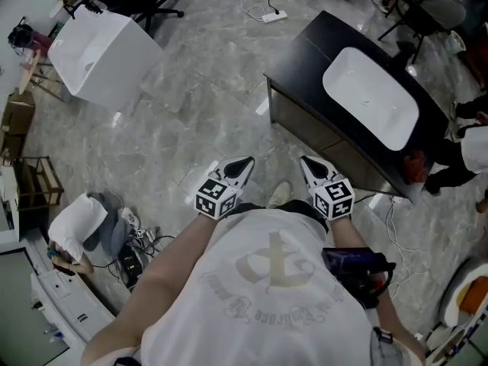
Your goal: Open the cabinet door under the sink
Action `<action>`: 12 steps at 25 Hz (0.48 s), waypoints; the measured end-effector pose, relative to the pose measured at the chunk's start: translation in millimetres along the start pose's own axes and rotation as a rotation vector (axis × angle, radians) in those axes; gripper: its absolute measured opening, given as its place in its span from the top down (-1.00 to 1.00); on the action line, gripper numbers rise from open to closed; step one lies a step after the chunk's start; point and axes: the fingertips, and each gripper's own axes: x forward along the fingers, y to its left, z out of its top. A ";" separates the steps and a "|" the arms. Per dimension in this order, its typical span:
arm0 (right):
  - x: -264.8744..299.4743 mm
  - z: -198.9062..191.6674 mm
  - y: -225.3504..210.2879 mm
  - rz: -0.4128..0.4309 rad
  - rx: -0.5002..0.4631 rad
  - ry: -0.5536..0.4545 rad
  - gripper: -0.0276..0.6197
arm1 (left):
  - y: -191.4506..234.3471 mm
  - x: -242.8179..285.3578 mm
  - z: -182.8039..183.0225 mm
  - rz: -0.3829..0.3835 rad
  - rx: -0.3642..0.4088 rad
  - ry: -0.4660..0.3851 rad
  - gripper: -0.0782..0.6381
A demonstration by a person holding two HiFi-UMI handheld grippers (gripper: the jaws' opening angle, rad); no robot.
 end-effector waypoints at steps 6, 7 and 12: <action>5.4 3.4 -11.3 -0.010 -0.004 0.021 0.87 | 3.4 4.7 6.7 0.008 -0.009 0.018 0.75; 6.9 2.6 -17.2 -0.011 -0.001 0.023 0.87 | 4.8 9.3 6.4 0.011 -0.009 0.025 0.75; 13.5 -11.1 -40.3 -0.026 0.006 0.057 0.87 | 9.3 29.4 7.7 0.014 0.007 0.048 0.75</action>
